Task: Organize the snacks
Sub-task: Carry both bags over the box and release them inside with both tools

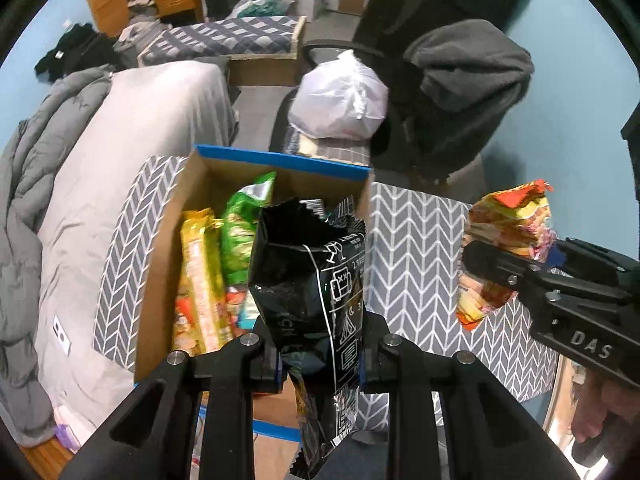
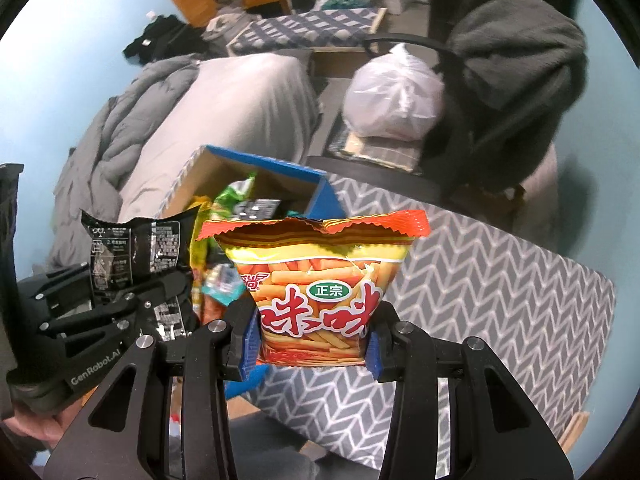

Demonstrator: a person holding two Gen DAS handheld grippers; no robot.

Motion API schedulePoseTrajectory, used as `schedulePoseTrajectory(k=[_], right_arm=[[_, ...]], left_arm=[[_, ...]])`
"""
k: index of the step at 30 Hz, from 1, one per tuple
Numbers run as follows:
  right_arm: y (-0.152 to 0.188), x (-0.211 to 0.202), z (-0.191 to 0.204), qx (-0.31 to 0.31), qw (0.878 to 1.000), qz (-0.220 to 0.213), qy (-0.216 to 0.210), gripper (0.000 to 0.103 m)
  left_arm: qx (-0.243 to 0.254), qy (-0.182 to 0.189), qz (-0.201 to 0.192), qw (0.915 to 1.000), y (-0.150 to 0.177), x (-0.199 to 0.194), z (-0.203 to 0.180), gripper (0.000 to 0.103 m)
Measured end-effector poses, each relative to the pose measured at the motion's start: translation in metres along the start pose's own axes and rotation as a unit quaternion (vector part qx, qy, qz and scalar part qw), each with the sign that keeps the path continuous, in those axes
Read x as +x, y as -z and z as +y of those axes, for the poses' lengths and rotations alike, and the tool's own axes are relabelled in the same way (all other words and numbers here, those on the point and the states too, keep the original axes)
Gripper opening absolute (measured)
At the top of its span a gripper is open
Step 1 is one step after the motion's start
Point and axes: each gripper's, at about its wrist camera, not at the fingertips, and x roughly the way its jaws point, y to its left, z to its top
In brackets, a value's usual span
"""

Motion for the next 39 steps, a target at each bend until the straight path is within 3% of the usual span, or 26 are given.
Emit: schedulePoseTrajectory(k=[10, 20, 34, 37, 39], right_arm=[[-0.018, 0.049, 0.050, -0.044, 0.998, 0.038, -0.024, 0.041], [-0.010, 0.087, 0.090, -0.060, 0.994, 0.080, -0.043, 0.041], [0.012, 0.111, 0.115, -0.067, 0.990, 0.114, -0.039, 0.042], [0.010, 0.110, 0.114, -0.056, 0.992, 0.111, -0.037, 0.042], [0.008, 0.108, 0.112, -0.051, 0.993, 0.106, -0.034, 0.042]], left_arm=[[-0.048, -0.021, 0.008, 0.9986, 0.010, 0.011, 0.062, 0.025], [-0.081, -0.024, 0.024, 0.9961, 0.018, 0.042, 0.109, 0.025], [-0.082, -0.025, 0.040, 0.9956, 0.034, 0.061, 0.126, 0.025], [-0.078, -0.028, 0.037, 0.9958, 0.033, 0.060, 0.127, 0.028], [-0.078, -0.031, 0.031, 0.9959, 0.032, 0.057, 0.128, 0.040]])
